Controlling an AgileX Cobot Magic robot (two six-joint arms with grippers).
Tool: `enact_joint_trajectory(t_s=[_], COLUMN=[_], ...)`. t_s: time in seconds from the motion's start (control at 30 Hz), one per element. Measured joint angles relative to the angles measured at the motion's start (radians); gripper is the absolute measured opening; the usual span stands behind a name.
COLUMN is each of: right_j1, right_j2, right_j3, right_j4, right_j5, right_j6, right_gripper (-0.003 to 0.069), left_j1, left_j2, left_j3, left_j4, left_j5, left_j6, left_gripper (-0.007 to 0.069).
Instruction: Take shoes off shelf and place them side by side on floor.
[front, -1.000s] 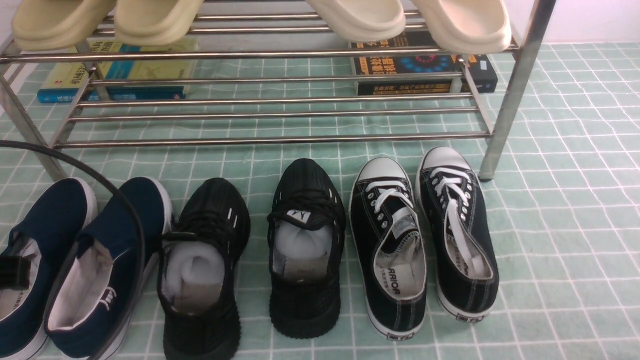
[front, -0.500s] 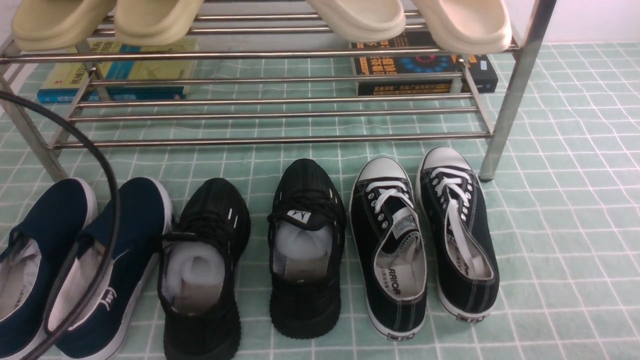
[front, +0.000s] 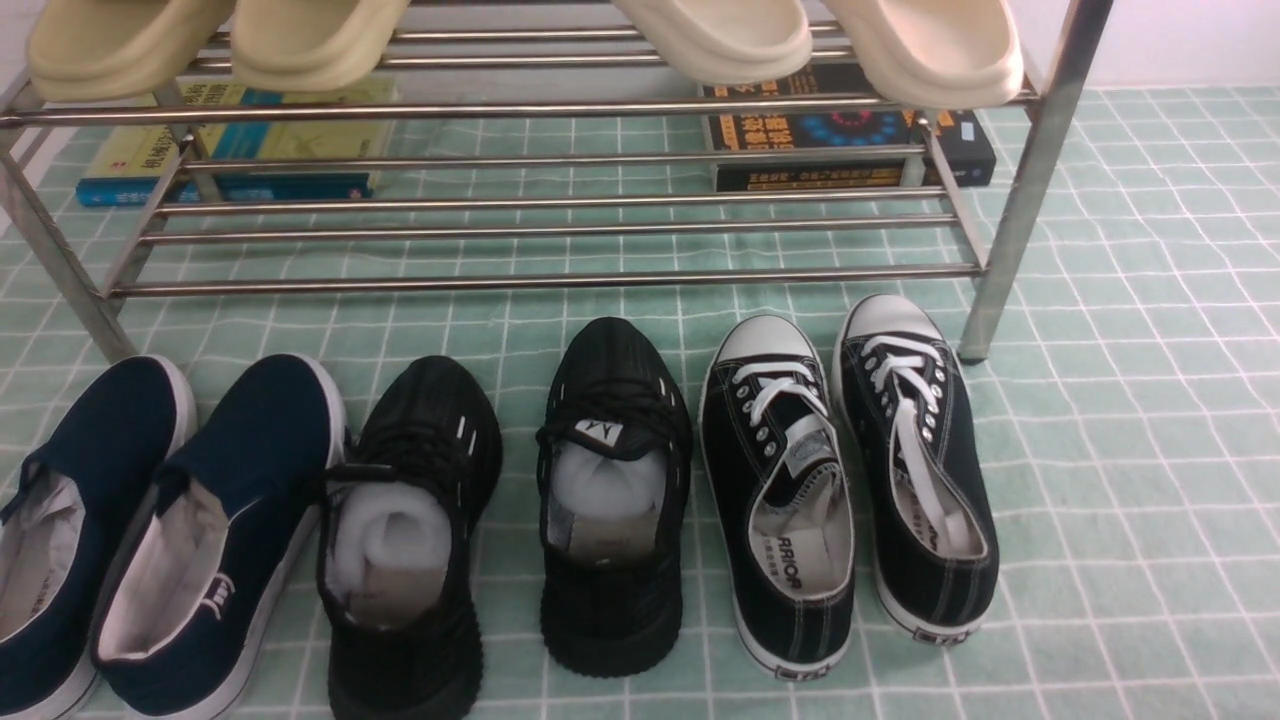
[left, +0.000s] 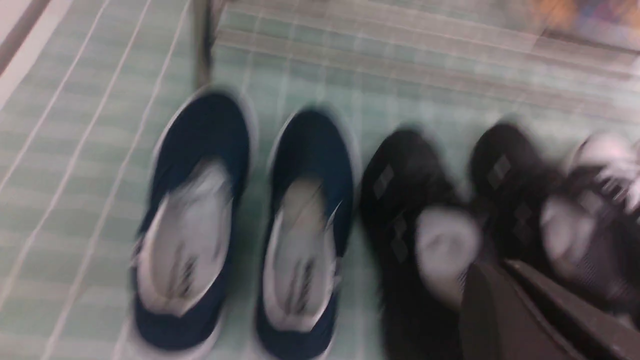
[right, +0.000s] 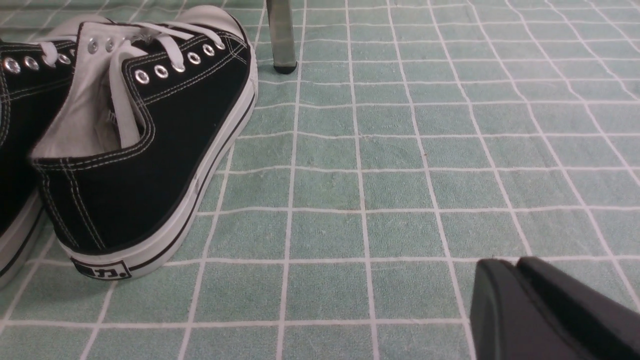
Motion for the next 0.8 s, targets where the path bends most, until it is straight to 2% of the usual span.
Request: enact_joint_trajectory(t_s=[0.07, 0.1, 0.13, 0.3, 0.47, 0.67, 0.8], right_j1=[0.0, 0.0, 0.0, 0.0, 0.0, 0.0, 0.0], right_j2=[0.0, 0.0, 0.0, 0.0, 0.0, 0.0, 0.0], right_j3=[0.0, 0.0, 0.0, 0.0, 0.0, 0.0, 0.0], right_j4=[0.0, 0.0, 0.0, 0.0, 0.0, 0.0, 0.0], right_j5=[0.0, 0.0, 0.0, 0.0, 0.0, 0.0, 0.0], right_j6=[0.0, 0.0, 0.0, 0.0, 0.0, 0.0, 0.0], right_gripper=[0.0063, 0.0067, 0.0069, 0.0077, 0.0083, 0.0087, 0.009], left_j1=[0.0, 0.0, 0.0, 0.0, 0.0, 0.0, 0.0], left_j2=[-0.051, -0.106, -0.133, -0.182, -0.182, -0.182, -0.182], left_j3=[0.044, 0.113, 0.139, 0.253, 0.308, 0.344, 0.437], left_j4=[-0.007, -0.011, -0.012, -0.013, 0.004, 0.085, 0.118], left_j5=[-0.091, -0.219, -0.268, -0.424, -0.406, -0.341, -0.311], left_j6=[0.0, 0.0, 0.0, 0.0, 0.0, 0.003, 0.003], left_gripper=[0.0022, 0.0025, 0.0027, 0.0029, 0.0033, 0.0035, 0.0039])
